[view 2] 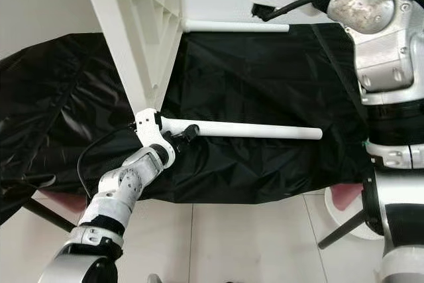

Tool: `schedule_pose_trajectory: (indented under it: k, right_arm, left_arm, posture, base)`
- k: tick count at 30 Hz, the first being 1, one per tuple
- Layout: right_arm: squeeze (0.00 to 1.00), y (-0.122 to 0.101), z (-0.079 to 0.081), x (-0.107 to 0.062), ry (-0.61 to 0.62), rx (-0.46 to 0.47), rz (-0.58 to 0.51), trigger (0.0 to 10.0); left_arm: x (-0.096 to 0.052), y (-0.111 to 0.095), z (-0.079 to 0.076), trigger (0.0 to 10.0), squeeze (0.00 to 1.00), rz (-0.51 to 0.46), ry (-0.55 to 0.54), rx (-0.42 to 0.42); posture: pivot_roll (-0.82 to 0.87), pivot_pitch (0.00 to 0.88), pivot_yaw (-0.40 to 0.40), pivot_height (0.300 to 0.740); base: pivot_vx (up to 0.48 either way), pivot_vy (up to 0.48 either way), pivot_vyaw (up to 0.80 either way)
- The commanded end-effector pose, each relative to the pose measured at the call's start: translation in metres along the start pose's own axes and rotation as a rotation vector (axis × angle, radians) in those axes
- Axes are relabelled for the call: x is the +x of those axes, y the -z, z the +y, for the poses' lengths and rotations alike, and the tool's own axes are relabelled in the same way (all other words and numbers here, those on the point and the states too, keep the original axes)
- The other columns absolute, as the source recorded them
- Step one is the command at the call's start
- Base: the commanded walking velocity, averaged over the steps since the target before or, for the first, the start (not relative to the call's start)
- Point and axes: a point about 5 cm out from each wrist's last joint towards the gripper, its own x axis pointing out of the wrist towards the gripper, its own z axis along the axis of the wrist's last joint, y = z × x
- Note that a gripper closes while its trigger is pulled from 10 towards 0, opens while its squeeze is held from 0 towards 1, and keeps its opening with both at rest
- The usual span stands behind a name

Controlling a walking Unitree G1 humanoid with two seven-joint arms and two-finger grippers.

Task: Building children table

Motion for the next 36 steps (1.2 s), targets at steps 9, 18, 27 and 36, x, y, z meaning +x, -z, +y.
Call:
schedule_pose_trajectory:
  k: [9,18,27,36]
  right_arm:
    - [0.00,0.031,-0.026,-0.037,0.238,0.151,0.177,0.0]
    - [0.00,0.039,-0.032,-0.049,0.334,0.196,0.232,0.0]
    - [0.00,0.049,-0.033,-0.060,0.378,0.234,0.296,0.0]
    - [0.00,0.071,-0.025,-0.088,0.413,0.253,0.434,0.0]
  left_arm:
    - [0.003,-0.016,0.001,10.0,0.00,-0.023,-0.074,-0.059]
    - [0.013,-0.026,-0.017,10.0,0.00,-0.033,-0.028,-0.111]
    - [0.016,-0.018,-0.029,10.0,0.00,0.014,-0.009,-0.094]
    - [0.011,-0.010,-0.033,10.0,0.00,0.036,0.000,-0.112]
  posture:
    - [-0.15,0.098,0.134,0.740]
    - [-0.14,0.102,0.125,0.740]
    - [-0.13,0.099,0.133,0.740]
    - [-0.12,0.096,0.156,0.740]
  base:
    - [0.000,0.000,0.00]
    - [0.000,0.000,0.00]
    - [0.000,0.000,0.00]
    - [0.000,0.000,0.00]
